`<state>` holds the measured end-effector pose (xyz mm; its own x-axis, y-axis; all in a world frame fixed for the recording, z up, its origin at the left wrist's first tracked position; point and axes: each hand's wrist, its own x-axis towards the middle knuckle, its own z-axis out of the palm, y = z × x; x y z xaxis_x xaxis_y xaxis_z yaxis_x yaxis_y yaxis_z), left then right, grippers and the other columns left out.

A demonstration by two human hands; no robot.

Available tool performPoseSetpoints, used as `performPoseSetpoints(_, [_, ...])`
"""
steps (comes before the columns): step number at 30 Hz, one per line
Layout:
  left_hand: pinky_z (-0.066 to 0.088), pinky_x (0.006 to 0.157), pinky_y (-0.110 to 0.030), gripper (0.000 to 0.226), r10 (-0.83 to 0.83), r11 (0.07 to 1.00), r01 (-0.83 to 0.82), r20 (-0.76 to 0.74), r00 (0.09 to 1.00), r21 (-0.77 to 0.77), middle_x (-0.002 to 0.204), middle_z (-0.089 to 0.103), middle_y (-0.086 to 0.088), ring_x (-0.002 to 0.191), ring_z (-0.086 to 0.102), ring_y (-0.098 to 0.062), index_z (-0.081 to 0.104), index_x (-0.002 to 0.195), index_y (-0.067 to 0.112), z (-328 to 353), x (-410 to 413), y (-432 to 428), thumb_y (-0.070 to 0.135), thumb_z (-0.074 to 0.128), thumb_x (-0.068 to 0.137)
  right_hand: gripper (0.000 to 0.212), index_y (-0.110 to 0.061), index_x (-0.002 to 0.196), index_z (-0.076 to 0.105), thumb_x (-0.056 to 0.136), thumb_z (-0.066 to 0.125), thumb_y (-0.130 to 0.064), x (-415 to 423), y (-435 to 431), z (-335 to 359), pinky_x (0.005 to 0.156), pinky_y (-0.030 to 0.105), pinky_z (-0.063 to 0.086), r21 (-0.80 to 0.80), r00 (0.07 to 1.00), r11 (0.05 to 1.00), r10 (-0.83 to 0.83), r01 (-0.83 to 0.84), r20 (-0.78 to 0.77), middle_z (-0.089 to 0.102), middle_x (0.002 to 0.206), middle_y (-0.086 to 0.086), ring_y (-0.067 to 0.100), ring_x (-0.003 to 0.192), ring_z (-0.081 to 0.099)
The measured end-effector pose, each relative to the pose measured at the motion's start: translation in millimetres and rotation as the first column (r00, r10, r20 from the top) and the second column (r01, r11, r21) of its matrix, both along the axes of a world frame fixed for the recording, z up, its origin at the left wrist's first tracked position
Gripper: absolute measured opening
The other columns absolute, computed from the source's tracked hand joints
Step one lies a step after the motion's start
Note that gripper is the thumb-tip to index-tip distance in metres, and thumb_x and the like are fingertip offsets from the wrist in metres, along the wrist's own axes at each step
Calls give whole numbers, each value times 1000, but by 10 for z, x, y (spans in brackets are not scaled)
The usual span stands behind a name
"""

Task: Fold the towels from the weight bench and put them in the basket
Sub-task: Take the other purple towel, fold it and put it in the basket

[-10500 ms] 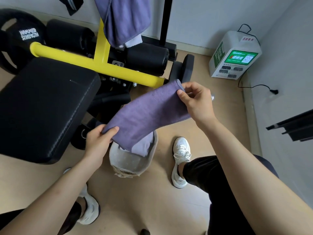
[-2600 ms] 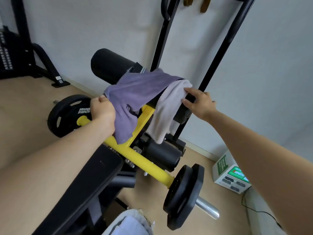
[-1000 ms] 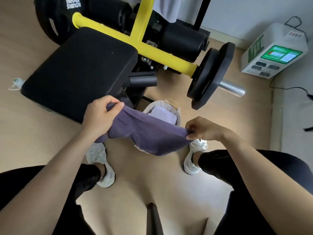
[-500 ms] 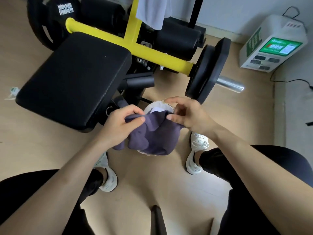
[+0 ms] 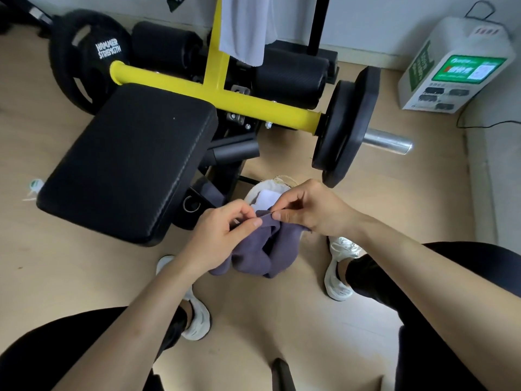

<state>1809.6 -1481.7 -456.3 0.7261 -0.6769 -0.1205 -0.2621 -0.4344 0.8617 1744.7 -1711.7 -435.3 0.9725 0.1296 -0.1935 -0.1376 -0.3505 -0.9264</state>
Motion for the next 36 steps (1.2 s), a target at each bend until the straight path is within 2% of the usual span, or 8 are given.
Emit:
performPoseSetpoints(4, [44, 63, -34, 25, -61, 995, 63, -28, 998, 72, 68, 60, 7, 62, 53, -9, 59, 78, 29, -12, 44, 29, 52, 62, 89, 6, -1, 87, 73, 91, 70, -3, 57, -67, 6, 51, 9, 38, 48, 982, 983, -179, 176, 61, 62, 58, -17, -3, 49, 51])
performPoseSetpoints(9, [33, 56, -21, 27, 16, 997, -17, 10, 1000, 70, 59, 48, 10, 57, 41, -9, 55, 73, 23, -8, 113, 73, 24, 68, 97, 9, -8, 86, 70, 94, 68, -7, 116, -305, 65, 46, 11, 37, 82, 872, 882, -470, 463, 132, 60, 55, -17, -2, 46, 47])
performPoseSetpoints(14, [56, 73, -31, 8, 182, 983, -181, 10, 983, -32, 82, 76, 5, 80, 72, -16, 76, 94, 15, 9, 191, 114, 15, 68, 97, 13, -17, 83, 70, 95, 66, -14, 165, -520, 40, 51, 20, 43, 19, 740, 747, -661, 664, 125, 63, 67, -5, 0, 53, 51])
performPoseSetpoints(18, [59, 76, -30, 17, 233, 967, -238, 57, 971, 87, 79, 77, 14, 80, 74, -7, 77, 93, 29, -40, 249, 158, 13, 72, 92, 16, -24, 80, 69, 94, 65, -16, 165, -594, 26, 52, 28, 49, -53, 687, 687, -715, 725, 132, 66, 69, -2, 10, 56, 57])
performPoseSetpoints(26, [59, 75, -40, 6, 252, 940, -272, 118, 961, 208, 78, 74, 13, 76, 70, -10, 78, 94, 22, -25, 263, 149, 22, 71, 93, 10, -15, 84, 69, 93, 65, -14, 180, -670, 62, 49, 29, 47, 24, 533, 538, -840, 843, 105, 58, 56, -4, 8, 42, 51])
performPoseSetpoints(29, [53, 72, -38, 17, 333, 924, -334, 38, 942, 185, 70, 66, 10, 71, 62, -9, 70, 82, 21, 12, 257, 118, 27, 65, 98, 10, -11, 87, 69, 95, 63, -12, 172, -643, 73, 47, 25, 47, 47, 523, 526, -849, 849, 75, 59, 59, 0, 7, 41, 53])
performPoseSetpoints(32, [58, 92, -48, 27, 410, 908, -418, -233, 882, 14, 85, 67, -16, 83, 62, -16, 67, 85, 9, 101, 236, 60, 29, 59, 102, 10, -13, 88, 68, 95, 63, -9, 156, -599, 72, 48, 24, 49, 109, 550, 552, -834, 827, 56, 61, 62, 3, 10, 46, 56])
performPoseSetpoints(36, [49, 103, -58, 34, 329, 890, -419, -381, 864, -180, 105, 66, -30, 95, 63, -25, 70, 98, 7, 217, 233, 19, 40, 64, 93, 15, -17, 90, 68, 94, 65, -2, 135, -488, 76, 49, 23, 48, 207, 708, 708, -701, 675, 89, 60, 66, 2, 11, 54, 55])
